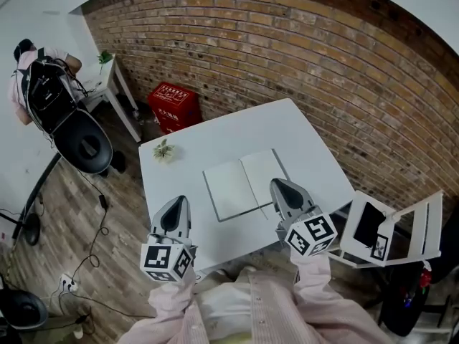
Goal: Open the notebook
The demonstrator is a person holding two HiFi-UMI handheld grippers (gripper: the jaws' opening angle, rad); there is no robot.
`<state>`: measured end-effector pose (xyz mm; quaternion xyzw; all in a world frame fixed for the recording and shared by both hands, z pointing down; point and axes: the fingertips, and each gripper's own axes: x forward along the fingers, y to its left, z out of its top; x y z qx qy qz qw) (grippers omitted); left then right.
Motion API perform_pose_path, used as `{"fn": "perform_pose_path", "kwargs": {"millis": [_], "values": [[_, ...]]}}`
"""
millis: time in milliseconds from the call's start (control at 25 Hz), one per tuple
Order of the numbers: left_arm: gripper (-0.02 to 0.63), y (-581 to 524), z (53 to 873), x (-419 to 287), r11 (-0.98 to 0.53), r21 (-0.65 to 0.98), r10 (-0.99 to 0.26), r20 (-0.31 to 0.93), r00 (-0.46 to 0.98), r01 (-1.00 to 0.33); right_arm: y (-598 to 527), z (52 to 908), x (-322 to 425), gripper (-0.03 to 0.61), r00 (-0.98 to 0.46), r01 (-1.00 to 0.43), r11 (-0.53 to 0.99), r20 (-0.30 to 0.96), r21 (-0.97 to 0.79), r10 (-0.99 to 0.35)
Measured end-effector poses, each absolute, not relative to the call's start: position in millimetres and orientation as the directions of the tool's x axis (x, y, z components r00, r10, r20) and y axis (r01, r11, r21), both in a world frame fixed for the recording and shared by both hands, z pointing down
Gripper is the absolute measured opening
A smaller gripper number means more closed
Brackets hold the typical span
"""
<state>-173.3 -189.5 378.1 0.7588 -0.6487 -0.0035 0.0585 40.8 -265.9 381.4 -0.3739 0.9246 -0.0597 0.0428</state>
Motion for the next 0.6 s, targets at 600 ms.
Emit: {"fn": "perform_pose_path", "kwargs": {"millis": [600], "values": [[-0.008,-185,388,-176,-0.126,0.101,-0.986,0.099,0.136,-0.987,-269,386,55,0.003,-0.69,-0.711,0.684,-0.027,-0.162,-0.723]]}}
